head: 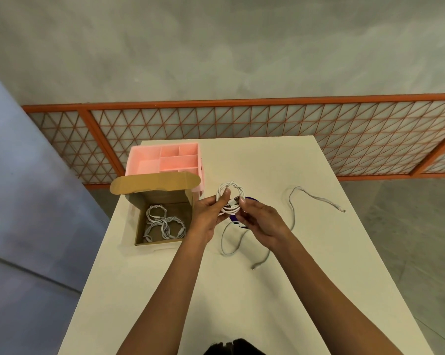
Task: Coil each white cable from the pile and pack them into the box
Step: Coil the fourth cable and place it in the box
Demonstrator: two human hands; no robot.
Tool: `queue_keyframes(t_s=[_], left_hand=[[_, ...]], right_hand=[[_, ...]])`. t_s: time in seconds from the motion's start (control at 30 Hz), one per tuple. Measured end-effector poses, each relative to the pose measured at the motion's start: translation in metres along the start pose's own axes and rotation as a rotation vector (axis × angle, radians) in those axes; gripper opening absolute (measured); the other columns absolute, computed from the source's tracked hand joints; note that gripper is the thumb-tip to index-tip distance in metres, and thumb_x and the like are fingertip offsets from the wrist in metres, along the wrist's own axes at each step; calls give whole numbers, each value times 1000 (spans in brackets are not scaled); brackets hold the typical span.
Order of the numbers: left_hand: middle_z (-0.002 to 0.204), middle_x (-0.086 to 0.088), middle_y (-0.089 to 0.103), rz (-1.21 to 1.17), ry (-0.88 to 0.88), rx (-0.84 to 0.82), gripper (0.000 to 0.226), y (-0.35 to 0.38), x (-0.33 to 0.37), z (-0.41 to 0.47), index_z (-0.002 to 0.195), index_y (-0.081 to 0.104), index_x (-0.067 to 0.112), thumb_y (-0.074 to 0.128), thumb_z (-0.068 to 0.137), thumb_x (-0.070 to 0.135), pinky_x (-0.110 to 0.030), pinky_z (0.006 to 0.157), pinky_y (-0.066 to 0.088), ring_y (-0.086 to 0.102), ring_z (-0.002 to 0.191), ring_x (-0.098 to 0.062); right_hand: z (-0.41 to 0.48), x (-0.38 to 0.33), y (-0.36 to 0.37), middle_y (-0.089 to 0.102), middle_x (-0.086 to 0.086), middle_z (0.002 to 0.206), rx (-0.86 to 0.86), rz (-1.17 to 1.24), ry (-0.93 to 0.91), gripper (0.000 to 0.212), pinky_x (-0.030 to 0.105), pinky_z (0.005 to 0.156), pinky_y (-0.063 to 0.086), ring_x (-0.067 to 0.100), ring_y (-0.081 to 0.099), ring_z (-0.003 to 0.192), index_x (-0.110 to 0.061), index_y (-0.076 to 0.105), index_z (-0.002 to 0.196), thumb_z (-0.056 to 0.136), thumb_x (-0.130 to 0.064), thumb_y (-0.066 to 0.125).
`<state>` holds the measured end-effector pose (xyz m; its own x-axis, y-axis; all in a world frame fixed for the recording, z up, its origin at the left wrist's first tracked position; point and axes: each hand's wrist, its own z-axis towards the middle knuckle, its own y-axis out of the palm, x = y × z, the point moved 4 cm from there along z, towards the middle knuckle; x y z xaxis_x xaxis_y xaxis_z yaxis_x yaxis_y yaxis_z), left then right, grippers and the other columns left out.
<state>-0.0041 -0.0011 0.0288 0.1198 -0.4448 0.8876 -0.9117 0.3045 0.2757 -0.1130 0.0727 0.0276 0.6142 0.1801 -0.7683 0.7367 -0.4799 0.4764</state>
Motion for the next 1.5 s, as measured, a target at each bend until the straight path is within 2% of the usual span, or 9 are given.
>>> queue_keyframes(t_s=[0.4, 0.5, 0.63, 0.8, 0.97, 1.1, 1.2, 1.37, 1.5], left_hand=[[72, -1, 74, -54, 12, -6, 13, 5, -17, 4, 86, 70, 2, 66, 87, 15, -18, 58, 53, 70, 67, -9], [71, -4, 73, -33, 84, 70, 14, 3, -18, 2, 84, 71, -2, 70, 83, 12, -25, 62, 56, 69, 67, -16], [75, -12, 72, 91, 208, 161, 9, 1, -15, 3, 72, 75, 13, 77, 77, 20, -40, 75, 58, 66, 75, -24], [78, -22, 71, 170, 230, 155, 35, -4, -17, 3, 70, 74, 11, 82, 66, 44, -56, 81, 53, 64, 74, -27], [72, -10, 73, 216, 247, 156, 12, -2, -11, -1, 69, 75, 16, 79, 72, 27, -45, 78, 54, 65, 69, -21], [72, -11, 73, 264, 269, 163, 13, -4, -15, -1, 73, 75, 11, 78, 75, 24, -44, 74, 54, 65, 68, -22], [73, -15, 72, 274, 290, 166, 15, -2, -14, -2, 73, 75, 10, 79, 75, 24, -44, 72, 54, 63, 67, -22], [77, -19, 71, 222, 222, 129, 20, -3, -16, 0, 73, 72, 6, 78, 77, 25, -40, 73, 55, 65, 71, -24], [67, -5, 72, 71, 113, 53, 12, 0, -18, -3, 74, 71, 6, 73, 81, 15, -26, 59, 57, 68, 63, -16]], right_hand=[[0, -2, -14, 71, 10, 80, 123, 94, -108, 14, 20, 65, 58, 15, 71, 73, 4, 64, 89, 89, 11, 52], [0, -7, -11, 69, 14, 87, 111, -31, -138, 13, 19, 67, 57, 18, 70, 78, 4, 63, 92, 92, 7, 51], [-1, -9, -5, 71, 12, 87, 148, -157, -161, 9, 23, 78, 57, 19, 68, 80, 1, 67, 93, 87, -5, 64], [0, -15, -11, 68, 6, 69, 202, -308, -153, 11, 20, 60, 55, 13, 64, 59, -4, 68, 87, 78, 1, 72], [2, -15, -11, 67, 13, 78, 166, -364, -110, 17, 32, 73, 58, 20, 67, 63, -4, 60, 90, 78, 3, 71], [5, -9, -13, 68, 20, 93, 197, -421, -63, 41, 40, 81, 57, 29, 69, 76, -4, 53, 102, 69, 2, 76], [6, -7, -15, 67, 23, 100, 200, -349, -58, 44, 43, 84, 57, 33, 68, 79, -4, 52, 99, 66, 3, 80], [7, -10, -14, 63, 24, 91, 166, -207, 4, 34, 29, 63, 59, 29, 64, 67, -2, 49, 91, 71, 13, 72], [11, -1, -20, 62, 21, 97, 117, -160, 100, 59, 25, 57, 57, 20, 68, 64, 12, 47, 124, 71, 11, 73]])
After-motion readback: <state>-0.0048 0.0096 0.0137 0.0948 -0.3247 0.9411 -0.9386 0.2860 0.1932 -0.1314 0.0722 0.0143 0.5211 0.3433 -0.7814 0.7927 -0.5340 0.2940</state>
